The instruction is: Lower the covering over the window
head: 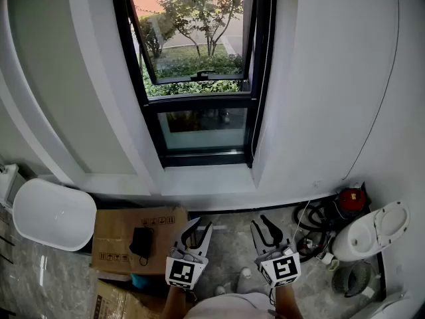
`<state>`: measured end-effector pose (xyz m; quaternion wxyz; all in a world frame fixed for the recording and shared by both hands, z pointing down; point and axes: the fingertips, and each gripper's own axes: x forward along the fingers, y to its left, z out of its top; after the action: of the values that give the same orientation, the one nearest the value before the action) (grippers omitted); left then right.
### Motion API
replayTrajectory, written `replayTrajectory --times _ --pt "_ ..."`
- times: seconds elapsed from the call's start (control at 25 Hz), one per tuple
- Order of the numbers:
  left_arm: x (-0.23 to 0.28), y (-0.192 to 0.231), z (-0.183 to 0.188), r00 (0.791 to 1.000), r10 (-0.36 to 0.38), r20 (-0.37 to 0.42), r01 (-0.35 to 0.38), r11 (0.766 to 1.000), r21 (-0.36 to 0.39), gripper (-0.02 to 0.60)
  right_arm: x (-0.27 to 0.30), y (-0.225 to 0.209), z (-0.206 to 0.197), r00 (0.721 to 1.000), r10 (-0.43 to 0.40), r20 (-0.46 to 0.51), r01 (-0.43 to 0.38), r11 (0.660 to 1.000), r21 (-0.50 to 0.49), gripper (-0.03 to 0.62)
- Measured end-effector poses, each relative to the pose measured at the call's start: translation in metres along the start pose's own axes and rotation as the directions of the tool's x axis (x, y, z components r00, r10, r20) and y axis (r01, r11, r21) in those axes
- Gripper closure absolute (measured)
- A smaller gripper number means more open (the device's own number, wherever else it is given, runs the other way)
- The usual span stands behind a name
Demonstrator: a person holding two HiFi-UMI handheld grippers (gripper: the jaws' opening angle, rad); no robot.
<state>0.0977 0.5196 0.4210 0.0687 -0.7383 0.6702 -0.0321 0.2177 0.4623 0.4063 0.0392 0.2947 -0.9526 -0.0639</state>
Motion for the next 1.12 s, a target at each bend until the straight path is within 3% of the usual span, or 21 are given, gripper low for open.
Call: replayTrajectory --times 0.2,0.48,1.12 --pt "-0.001 0.005 0.003 1.000 -0.007 0.004 0.007 1.000 -0.006 0.485 0.004 0.004 0.000 1.000 -0.004 0.014 0.004 1.000 0.017 0.479" --pt "0.018 0.008 -0.003 0.999 -0.030 0.014 0.030 0.999 0.012 0.486 0.026 -0.001 -0.007 1.000 0.002 0.005 -0.002 1.000 0.002 0.503" --pt "0.129 0.052 -0.021 0.999 0.014 -0.034 -0.014 1.000 -0.004 0.486 0.126 -0.079 -0.021 0.999 0.051 -0.012 -0.051 0.999 0.017 0.505"
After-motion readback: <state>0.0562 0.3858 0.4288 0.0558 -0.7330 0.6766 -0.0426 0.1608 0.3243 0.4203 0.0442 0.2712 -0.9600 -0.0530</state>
